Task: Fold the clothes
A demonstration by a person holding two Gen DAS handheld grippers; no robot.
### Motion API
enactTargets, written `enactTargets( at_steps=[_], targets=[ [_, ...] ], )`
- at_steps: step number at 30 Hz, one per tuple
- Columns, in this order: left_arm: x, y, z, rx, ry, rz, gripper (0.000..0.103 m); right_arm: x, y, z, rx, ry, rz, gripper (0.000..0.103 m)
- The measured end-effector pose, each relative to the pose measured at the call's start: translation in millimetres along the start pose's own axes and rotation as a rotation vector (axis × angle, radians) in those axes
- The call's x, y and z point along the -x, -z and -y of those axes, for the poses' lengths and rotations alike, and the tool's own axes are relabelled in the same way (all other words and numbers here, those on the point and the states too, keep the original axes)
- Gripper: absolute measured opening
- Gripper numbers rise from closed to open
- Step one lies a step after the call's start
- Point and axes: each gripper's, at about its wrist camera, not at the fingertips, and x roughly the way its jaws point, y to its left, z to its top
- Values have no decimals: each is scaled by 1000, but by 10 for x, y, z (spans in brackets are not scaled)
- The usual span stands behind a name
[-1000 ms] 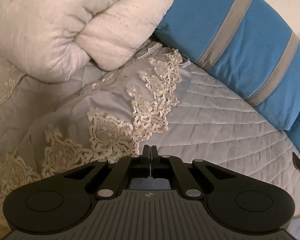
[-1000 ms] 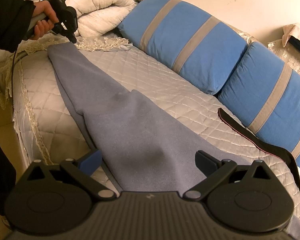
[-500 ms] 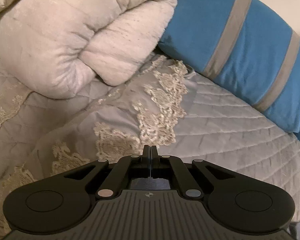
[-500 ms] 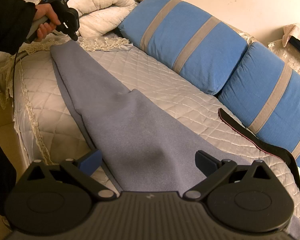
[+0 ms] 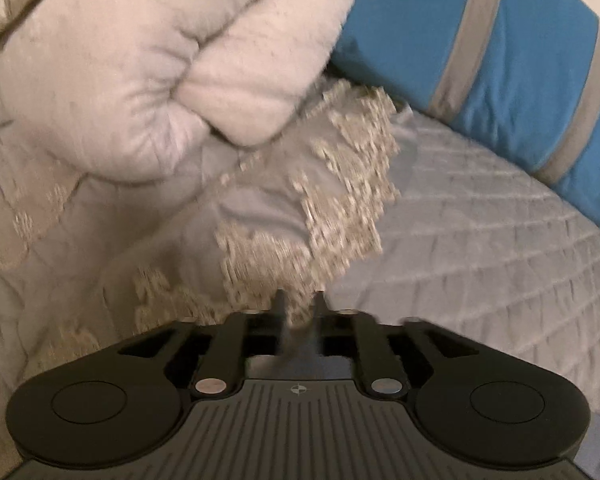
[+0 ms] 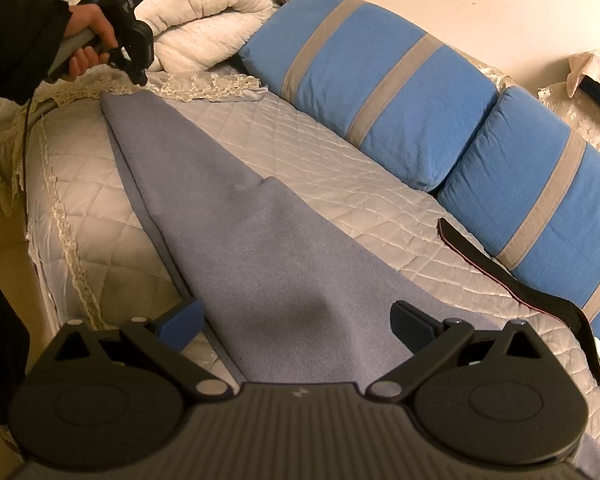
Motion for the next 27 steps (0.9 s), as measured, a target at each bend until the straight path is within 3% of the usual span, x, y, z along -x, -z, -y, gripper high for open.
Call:
enactTargets(
  at_steps=[3, 6, 13, 17, 20, 24, 27],
  targets=[
    [111, 22, -4, -2, -17, 4, 40, 7, -4, -9, 2, -1, 5, 103],
    [146, 51, -90, 64, -24, -56, 44, 14, 0, -16, 9, 2, 11, 103],
    [215, 123, -297, 224, -36, -199, 45, 22, 8, -20, 11, 22, 13, 103],
    [124, 230, -508, 373, 26, -306, 45, 32, 6, -41, 16, 31, 17, 103],
    [75, 311, -654, 478, 114, -318, 45, 44, 6, -54, 26, 31, 22, 103],
    [74, 349, -721, 528, 137, -309, 44, 42, 3, -76, 39, 30, 26, 103],
    [104, 326, -706, 508, 123, -302, 44, 29, 6, -88, 46, 30, 23, 103]
  ],
)
